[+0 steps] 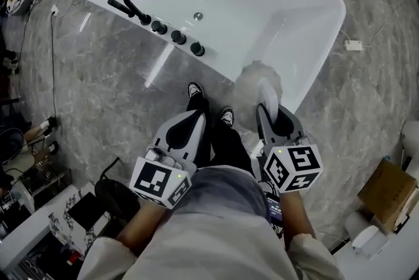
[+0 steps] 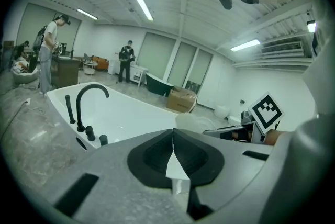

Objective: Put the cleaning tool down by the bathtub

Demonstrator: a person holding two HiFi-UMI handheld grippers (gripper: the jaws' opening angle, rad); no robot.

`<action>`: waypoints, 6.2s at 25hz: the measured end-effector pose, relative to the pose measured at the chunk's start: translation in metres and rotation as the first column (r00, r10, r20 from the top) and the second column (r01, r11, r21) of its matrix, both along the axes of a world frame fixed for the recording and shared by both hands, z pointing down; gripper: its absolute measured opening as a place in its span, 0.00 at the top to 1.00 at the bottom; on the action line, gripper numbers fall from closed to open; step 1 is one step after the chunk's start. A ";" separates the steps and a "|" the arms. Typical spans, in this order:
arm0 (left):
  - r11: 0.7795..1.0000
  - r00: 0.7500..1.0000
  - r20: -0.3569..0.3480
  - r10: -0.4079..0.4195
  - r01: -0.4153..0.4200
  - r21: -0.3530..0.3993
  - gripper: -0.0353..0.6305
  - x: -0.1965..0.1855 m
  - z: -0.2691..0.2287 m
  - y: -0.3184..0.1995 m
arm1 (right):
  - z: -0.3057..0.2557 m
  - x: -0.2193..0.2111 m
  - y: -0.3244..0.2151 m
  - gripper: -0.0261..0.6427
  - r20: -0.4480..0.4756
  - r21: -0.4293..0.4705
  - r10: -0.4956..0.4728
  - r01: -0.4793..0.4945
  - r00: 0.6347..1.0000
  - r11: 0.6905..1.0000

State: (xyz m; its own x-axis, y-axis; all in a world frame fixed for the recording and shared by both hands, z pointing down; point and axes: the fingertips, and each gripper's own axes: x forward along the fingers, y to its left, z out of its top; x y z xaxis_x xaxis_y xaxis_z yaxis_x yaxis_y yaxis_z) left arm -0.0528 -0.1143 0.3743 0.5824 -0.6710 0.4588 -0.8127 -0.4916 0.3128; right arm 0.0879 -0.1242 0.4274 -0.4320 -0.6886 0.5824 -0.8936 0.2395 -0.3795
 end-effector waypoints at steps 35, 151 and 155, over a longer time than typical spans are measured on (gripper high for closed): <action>0.998 1.000 -0.014 -0.015 0.014 -0.061 0.93 -0.029 0.015 -0.032 | 0.152 -0.015 -0.033 0.85 -0.173 -0.162 -0.142 0.114 0.975 0.980; 0.997 0.998 -0.051 0.040 -0.043 -0.059 0.93 -0.013 0.005 -0.012 | 0.185 0.018 -0.034 0.87 -0.093 -0.137 -0.059 0.046 0.994 0.989; 0.998 0.998 -0.055 0.039 -0.041 -0.052 0.93 -0.013 0.002 -0.009 | 0.166 0.016 -0.028 0.89 -0.080 -0.112 -0.059 0.049 0.995 0.993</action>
State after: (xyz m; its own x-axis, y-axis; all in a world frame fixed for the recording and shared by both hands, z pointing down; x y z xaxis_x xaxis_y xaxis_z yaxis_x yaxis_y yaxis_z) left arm -0.0660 -0.1234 0.3767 0.6333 -0.6225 0.4599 -0.7739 -0.5050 0.3821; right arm 0.1041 -0.1519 0.5931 -0.4141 -0.5957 0.6883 -0.9099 0.2493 -0.3316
